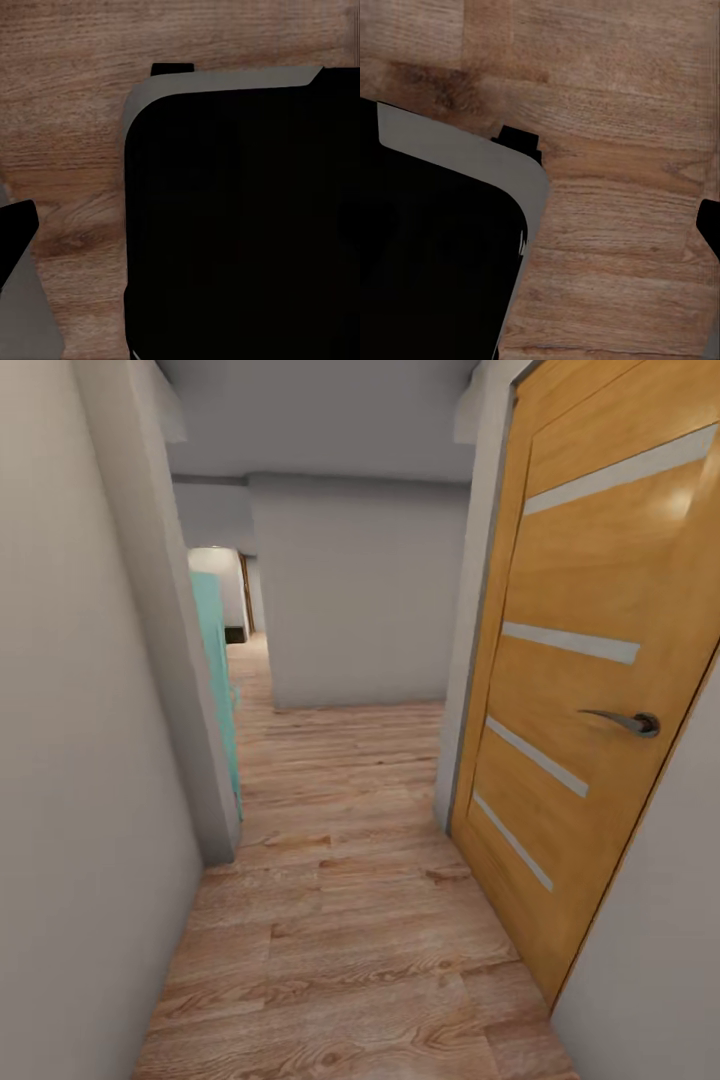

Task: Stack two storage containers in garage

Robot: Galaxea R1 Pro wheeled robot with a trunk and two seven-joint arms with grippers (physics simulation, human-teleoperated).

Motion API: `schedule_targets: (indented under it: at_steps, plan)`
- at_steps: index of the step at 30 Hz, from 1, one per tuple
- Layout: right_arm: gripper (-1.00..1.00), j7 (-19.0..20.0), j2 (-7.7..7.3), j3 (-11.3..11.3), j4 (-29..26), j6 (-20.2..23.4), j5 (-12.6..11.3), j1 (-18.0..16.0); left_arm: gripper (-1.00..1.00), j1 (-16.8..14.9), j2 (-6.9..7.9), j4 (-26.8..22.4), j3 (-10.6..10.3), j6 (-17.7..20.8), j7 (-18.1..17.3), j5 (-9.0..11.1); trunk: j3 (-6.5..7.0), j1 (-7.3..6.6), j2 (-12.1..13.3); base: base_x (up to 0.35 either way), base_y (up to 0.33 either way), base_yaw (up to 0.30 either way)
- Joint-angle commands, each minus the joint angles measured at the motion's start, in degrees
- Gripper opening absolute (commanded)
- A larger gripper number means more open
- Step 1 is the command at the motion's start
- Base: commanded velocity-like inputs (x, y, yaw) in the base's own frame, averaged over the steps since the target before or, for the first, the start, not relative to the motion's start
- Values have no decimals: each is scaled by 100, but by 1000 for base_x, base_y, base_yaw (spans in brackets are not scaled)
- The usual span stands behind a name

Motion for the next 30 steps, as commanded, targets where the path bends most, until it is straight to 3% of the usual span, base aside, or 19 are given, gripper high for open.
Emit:
schedule_targets:
  at_steps: [1,17,30]
  plan:
    - [100,33,2,41,18,-34,-61,-6,100,1,0,-8,2,-9,-1,3,-5,3,-2,316,-98,0]
    - [100,60,-9,35,18,-41,-61,-6,100,2,0,-7,2,-9,-1,3,-5,3,-2,316,-103,198]
    - [100,60,-11,26,18,-43,-61,-4,100,5,0,-6,2,-9,-1,3,-5,3,-2,315,-103,20]
